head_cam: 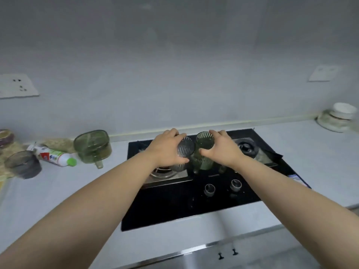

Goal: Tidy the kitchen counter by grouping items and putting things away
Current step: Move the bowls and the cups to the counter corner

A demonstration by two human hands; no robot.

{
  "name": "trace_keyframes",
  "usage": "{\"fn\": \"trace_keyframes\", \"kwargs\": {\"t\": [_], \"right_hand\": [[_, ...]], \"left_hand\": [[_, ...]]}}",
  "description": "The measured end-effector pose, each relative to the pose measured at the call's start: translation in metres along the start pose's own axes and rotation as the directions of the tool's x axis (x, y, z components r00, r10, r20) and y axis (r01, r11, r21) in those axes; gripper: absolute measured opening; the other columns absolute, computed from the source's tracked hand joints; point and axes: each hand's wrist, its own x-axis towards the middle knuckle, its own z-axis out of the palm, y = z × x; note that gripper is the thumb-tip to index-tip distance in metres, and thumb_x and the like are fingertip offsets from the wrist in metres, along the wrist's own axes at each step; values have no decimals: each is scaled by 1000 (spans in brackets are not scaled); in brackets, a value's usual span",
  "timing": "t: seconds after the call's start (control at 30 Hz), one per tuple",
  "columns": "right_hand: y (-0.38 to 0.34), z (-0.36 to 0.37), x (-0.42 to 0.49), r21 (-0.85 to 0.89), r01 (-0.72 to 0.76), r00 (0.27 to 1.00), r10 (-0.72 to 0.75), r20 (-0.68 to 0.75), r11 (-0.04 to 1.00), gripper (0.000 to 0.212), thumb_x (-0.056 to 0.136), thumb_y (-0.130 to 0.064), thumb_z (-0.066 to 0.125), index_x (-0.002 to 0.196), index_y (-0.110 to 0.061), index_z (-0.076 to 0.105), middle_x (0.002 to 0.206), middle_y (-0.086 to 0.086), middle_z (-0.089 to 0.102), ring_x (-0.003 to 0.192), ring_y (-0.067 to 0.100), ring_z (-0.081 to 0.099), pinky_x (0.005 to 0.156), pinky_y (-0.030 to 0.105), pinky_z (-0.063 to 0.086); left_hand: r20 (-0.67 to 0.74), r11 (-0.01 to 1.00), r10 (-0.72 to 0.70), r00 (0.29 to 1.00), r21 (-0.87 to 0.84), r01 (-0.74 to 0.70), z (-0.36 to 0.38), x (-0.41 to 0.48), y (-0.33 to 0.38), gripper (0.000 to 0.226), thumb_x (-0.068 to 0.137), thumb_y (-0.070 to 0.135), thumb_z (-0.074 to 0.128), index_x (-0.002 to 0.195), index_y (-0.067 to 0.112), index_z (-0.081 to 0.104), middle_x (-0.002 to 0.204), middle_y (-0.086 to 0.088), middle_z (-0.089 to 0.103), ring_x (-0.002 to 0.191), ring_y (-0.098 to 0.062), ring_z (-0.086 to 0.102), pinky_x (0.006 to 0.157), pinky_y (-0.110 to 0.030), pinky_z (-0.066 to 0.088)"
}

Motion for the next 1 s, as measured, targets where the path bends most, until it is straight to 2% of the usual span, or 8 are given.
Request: {"fn": "trace_keyframes", "kwargs": {"t": [0.27,0.37,0.5,0.67,0.8,1.0], "right_hand": [[145,-78,-45,37,-211,965,214,-153,977,88,71,-51,68,144,-16,33,133,6,41,122,23,47,97,34,44],[190,-101,-65,51,-295,928,299,-223,954,86,70,-52,68,141,-16,36,132,4,42,120,22,48,95,34,43],[246,-128,-84,84,-405,866,412,-283,910,84,69,-53,68,140,-18,37,132,3,43,123,21,47,96,33,42],[296,-148,-92,113,-491,800,499,-333,864,82,69,-55,69,136,-16,40,129,1,45,117,19,51,91,31,43],[334,-160,-89,110,-532,767,533,-358,839,82,69,-57,69,134,-15,41,129,2,46,116,20,51,91,32,44],[391,-190,-51,105,-580,728,572,-379,808,83,69,-57,70,134,-14,41,130,2,46,116,20,51,91,32,44]], "left_hand": [[7,969,232,973,86,-231,37,91,150,95,71,70,58,147,20,28,128,-1,42,118,-19,41,97,-33,39],[8,932,337,941,142,-335,44,120,200,95,70,73,56,145,21,31,123,-1,45,113,-21,44,92,-33,40],[-1,879,458,889,151,-453,53,154,259,92,72,72,55,144,19,32,126,-2,45,117,-21,44,95,-33,39],[7,804,579,815,163,-572,71,197,313,89,73,73,55,141,19,38,117,-2,48,106,-21,48,87,-33,40],[11,770,625,780,157,-619,88,233,342,87,73,74,54,140,20,38,116,-2,47,105,-21,48,80,-31,37],[30,757,650,759,56,-650,110,309,376,90,73,74,54,142,21,34,120,-1,45,109,-19,46,85,-32,42]]}}
